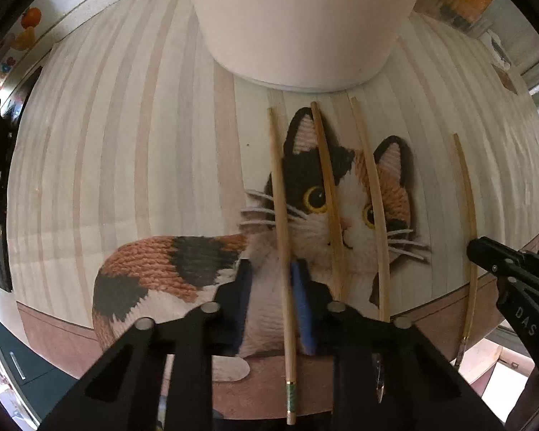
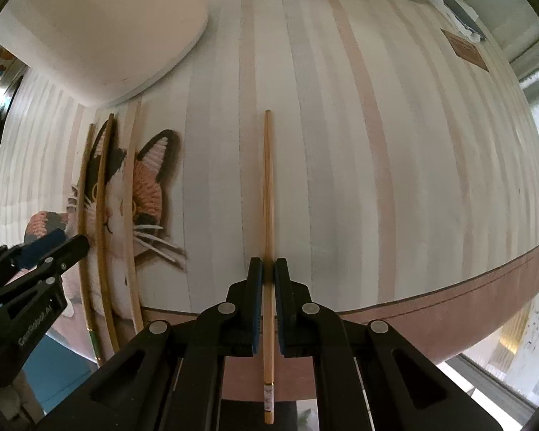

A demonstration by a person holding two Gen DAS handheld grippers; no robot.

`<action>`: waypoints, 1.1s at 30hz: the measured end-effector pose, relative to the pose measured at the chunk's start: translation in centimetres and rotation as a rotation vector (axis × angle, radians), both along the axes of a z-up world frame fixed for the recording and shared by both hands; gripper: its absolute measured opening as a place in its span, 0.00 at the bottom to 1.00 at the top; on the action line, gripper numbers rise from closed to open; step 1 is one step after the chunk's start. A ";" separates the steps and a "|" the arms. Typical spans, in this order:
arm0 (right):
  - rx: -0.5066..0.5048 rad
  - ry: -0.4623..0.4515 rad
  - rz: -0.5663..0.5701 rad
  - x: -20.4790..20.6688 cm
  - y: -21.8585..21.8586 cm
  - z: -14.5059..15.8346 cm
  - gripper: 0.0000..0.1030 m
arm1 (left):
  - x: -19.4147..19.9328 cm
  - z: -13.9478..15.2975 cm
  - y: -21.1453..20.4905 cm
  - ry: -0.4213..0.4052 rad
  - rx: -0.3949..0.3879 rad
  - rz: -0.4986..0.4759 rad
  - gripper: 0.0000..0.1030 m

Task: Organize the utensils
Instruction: 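Close the left tool on a chopstick while the right tool grasps another chopstick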

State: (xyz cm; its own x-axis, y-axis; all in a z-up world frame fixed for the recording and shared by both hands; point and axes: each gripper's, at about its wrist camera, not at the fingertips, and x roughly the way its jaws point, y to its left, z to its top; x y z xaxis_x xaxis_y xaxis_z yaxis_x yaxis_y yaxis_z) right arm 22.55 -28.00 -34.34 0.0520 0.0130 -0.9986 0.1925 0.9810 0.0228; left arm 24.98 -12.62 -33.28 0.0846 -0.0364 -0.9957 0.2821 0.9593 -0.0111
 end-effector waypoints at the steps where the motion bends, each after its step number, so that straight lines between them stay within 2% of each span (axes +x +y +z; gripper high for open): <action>1: -0.001 0.000 -0.001 -0.1 -0.1 0.0 0.07 | -0.1 0.0 -0.1 -0.003 0.005 0.001 0.05; 12: 0.013 0.006 -0.010 1.6 0.2 0.2 0.07 | 0.2 -0.2 5.6 0.009 0.020 0.122 0.04; 20: 0.019 0.019 0.024 2.5 1.4 0.2 0.07 | 1.0 0.2 7.6 0.019 -0.007 0.145 0.07; 29: 0.032 0.037 0.013 3.6 1.1 -0.1 0.07 | 7.2 0.0 7.7 0.024 -0.013 0.155 0.08; 33: 0.034 0.040 0.005 4.0 1.3 -0.2 0.07 | 7.6 0.3 8.2 0.018 -0.011 0.152 0.08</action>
State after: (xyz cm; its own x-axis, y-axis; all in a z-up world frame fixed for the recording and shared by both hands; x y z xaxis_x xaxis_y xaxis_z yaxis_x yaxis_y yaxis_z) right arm 26.56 -26.70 -34.52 0.0114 0.0474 -0.9988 0.1887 0.9808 0.0487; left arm 32.61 -4.42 -33.02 0.0720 -0.0359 -0.9968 0.1337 0.9907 -0.0260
